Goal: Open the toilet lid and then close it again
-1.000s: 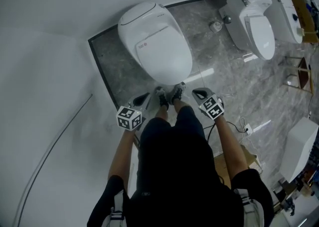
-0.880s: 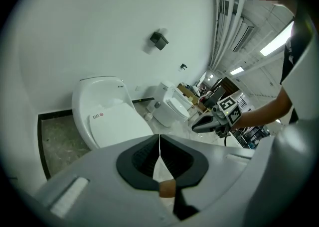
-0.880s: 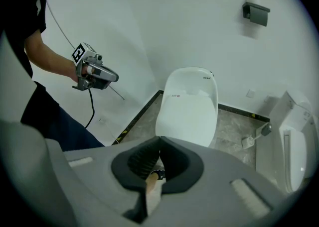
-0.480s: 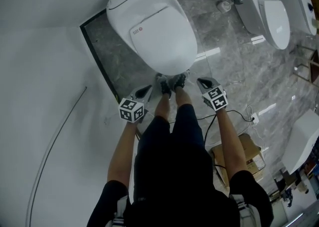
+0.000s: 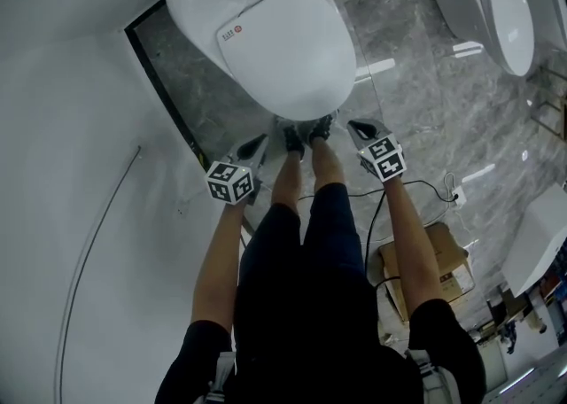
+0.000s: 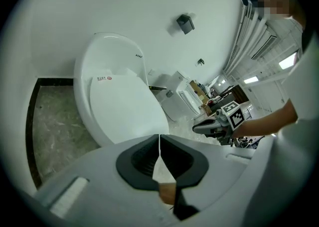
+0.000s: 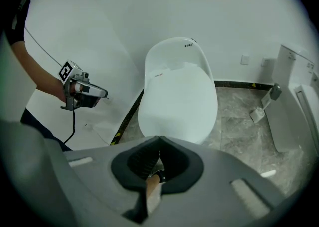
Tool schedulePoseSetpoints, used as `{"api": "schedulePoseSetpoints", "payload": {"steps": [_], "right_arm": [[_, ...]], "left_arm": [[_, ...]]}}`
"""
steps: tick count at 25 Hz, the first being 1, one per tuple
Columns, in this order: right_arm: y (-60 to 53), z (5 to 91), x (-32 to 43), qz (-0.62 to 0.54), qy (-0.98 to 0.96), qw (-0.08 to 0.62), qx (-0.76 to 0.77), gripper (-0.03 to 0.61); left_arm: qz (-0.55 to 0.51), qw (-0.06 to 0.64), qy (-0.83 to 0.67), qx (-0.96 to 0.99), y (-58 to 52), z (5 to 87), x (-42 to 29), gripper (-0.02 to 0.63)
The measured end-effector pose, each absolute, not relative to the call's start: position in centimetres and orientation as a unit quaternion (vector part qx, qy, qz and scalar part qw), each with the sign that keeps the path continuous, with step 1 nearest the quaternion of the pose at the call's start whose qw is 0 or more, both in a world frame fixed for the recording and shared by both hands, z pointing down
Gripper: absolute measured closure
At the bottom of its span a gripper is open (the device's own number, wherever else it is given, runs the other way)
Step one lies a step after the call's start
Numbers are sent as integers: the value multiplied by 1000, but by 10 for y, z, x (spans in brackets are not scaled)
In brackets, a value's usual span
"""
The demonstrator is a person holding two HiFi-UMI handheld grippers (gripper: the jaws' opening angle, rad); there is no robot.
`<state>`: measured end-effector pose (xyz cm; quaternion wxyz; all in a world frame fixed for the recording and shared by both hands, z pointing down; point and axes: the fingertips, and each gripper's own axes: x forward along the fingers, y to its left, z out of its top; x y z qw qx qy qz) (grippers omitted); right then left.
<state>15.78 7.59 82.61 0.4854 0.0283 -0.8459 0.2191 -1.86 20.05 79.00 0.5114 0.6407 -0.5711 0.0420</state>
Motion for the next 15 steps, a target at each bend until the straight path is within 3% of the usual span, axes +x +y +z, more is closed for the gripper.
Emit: {"api": "schedulePoseSetpoints", "payload": {"steps": [15], "right_arm": [[82, 917, 170, 267, -829, 490, 35, 575]], "left_arm": [[59, 578, -520, 626, 219, 906, 19, 595]]}}
